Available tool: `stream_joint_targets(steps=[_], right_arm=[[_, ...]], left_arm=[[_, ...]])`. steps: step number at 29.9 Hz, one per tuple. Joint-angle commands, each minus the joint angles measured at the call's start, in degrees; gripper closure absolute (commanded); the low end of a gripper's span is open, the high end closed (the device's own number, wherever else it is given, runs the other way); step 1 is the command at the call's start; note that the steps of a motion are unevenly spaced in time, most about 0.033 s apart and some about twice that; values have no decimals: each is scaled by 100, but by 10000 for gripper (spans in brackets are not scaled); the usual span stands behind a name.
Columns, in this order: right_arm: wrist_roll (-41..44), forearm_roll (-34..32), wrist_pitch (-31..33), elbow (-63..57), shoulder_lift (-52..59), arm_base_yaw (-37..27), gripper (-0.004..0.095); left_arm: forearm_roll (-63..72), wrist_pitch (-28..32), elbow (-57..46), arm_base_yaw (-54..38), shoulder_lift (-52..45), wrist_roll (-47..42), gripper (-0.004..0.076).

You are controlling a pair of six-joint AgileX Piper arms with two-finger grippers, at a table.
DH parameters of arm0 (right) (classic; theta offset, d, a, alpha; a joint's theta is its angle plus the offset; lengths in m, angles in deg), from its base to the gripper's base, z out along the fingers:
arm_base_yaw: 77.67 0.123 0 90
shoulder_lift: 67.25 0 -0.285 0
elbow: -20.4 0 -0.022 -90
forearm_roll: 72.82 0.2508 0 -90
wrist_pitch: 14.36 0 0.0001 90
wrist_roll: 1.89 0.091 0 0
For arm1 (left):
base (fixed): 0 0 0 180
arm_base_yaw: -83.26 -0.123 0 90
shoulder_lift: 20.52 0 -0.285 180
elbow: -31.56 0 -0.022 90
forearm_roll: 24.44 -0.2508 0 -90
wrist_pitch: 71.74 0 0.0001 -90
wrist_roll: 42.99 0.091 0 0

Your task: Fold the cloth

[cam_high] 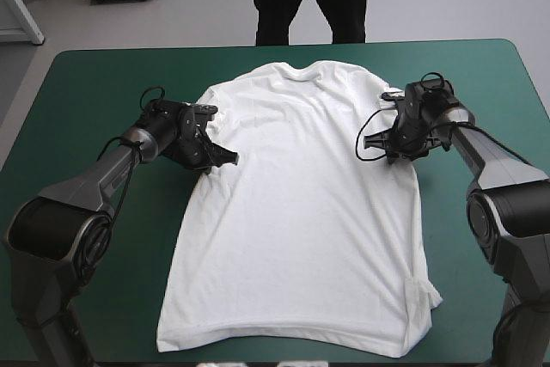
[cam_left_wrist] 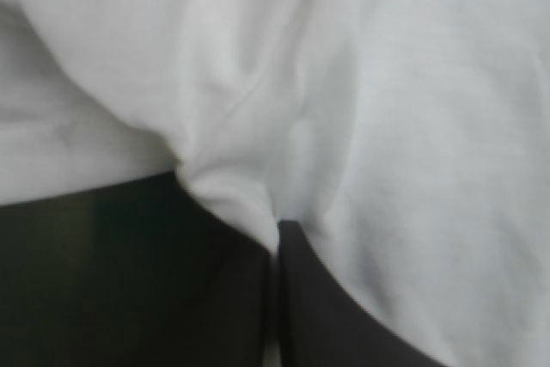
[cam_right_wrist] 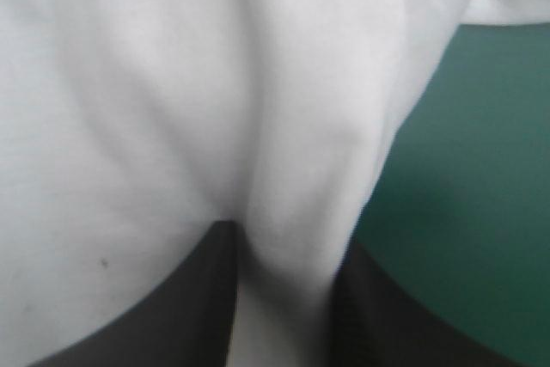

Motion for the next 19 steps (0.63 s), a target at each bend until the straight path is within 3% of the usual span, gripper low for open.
stream_joint_targets(steps=[1, 9, 16, 19], right_arm=[[-270, -32, -40, 61, 130, -42, 898], [-256, 74, 113, 206, 358, -42, 925], [-296, 309, 511, 774, 1059, -266, 925], [-531, 720, 551, 997, 1461, -386, 925]], left_arm=[[-118, 147, -82, 10, 145, 9, 733], [-364, 247, -82, -2, -285, 209, 733], [-1013, 329, -73, -2, -1498, 118, 733], [-1153, 322, 103, -2, -1966, 118, 733]])
